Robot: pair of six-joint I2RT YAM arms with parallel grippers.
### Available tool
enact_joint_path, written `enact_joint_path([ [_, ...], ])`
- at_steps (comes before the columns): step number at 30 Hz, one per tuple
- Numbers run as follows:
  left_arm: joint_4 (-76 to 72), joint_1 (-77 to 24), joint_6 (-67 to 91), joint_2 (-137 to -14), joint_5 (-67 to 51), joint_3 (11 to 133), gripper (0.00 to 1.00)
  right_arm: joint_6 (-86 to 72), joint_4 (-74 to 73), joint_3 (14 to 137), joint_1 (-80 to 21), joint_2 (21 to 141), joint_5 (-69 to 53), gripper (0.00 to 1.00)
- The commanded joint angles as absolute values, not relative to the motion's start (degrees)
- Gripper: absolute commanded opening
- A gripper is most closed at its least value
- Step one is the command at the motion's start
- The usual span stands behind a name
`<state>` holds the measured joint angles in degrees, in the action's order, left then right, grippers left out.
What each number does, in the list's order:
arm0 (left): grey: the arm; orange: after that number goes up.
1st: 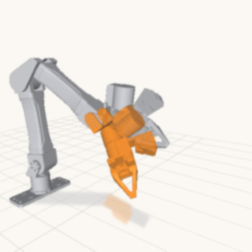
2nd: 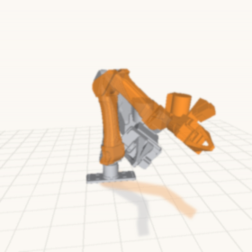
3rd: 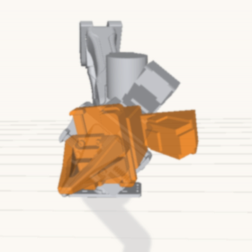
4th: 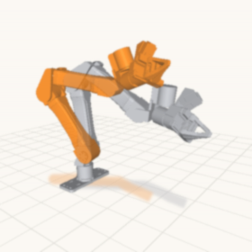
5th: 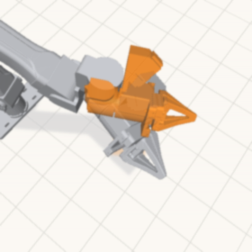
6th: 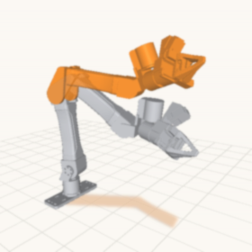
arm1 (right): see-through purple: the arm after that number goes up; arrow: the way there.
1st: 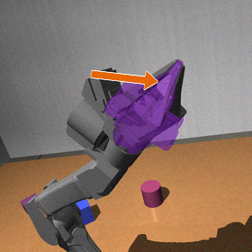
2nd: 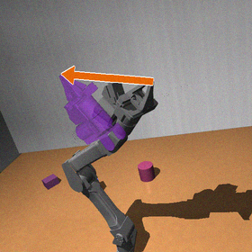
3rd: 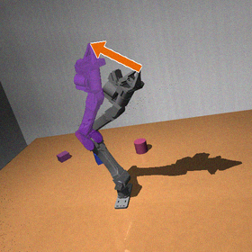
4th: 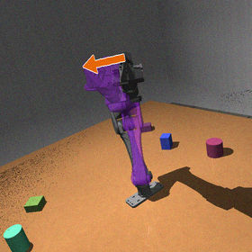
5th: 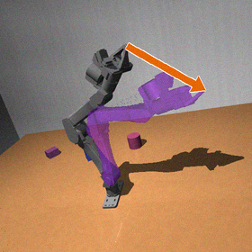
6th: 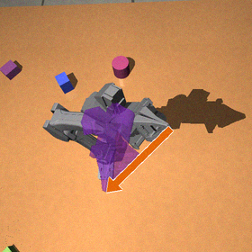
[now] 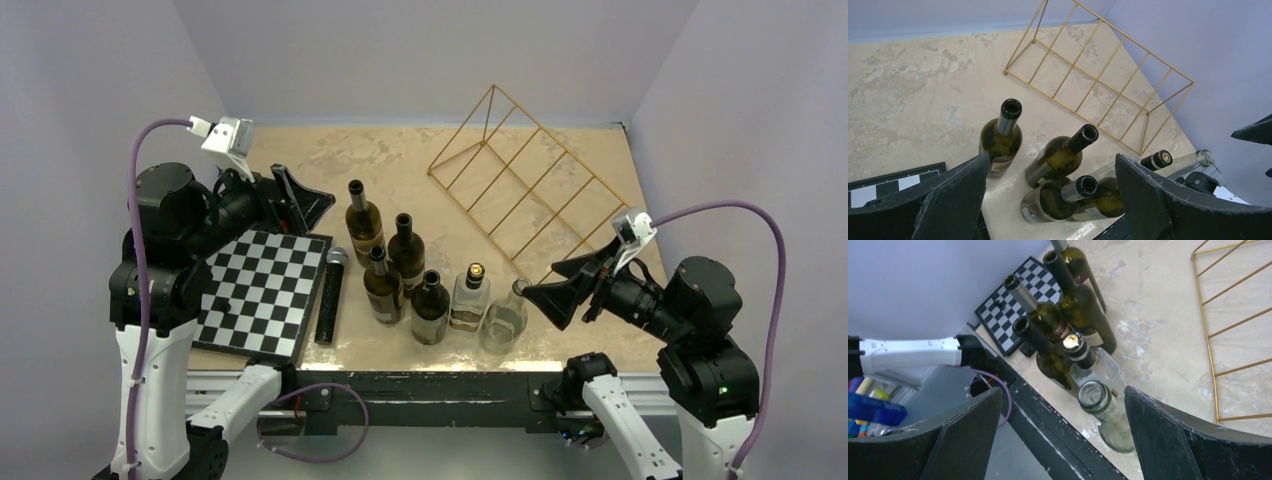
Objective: Put the wine bottle on the wine rack
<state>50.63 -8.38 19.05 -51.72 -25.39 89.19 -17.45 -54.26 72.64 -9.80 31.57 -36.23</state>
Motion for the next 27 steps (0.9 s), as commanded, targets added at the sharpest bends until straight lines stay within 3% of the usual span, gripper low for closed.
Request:
enact_joint_path([
  [1, 48.2, -8.5, 18.4, -49.8, -26.6, 87.8, 0.99, -12.6, -52.2, 69.0, -11.7, 28.8, -41.9, 0.94],
  [4, 47.3, -8.5, 18.7, -49.4, -26.8, 86.7, 0.99, -12.9, -46.9, 64.0, -14.1, 24.5, -33.9, 0.91],
  [9, 45.9, -8.6, 20.0, -50.0, -27.5, 86.3, 0.99, -13.9, -44.2, 61.3, -14.4, 23.4, -26.6, 0.74],
  [19, 42.4, -8.5, 21.4, -50.3, -26.3, 83.3, 0.99, -8.1, -47.1, 59.5, -19.2, 28.1, -26.2, 0.84],
  [27, 41.6, -8.5, 21.9, -52.3, -27.1, 82.8, 0.99, -8.2, -41.9, 54.5, -30.0, 31.8, -14.9, 0.70],
])
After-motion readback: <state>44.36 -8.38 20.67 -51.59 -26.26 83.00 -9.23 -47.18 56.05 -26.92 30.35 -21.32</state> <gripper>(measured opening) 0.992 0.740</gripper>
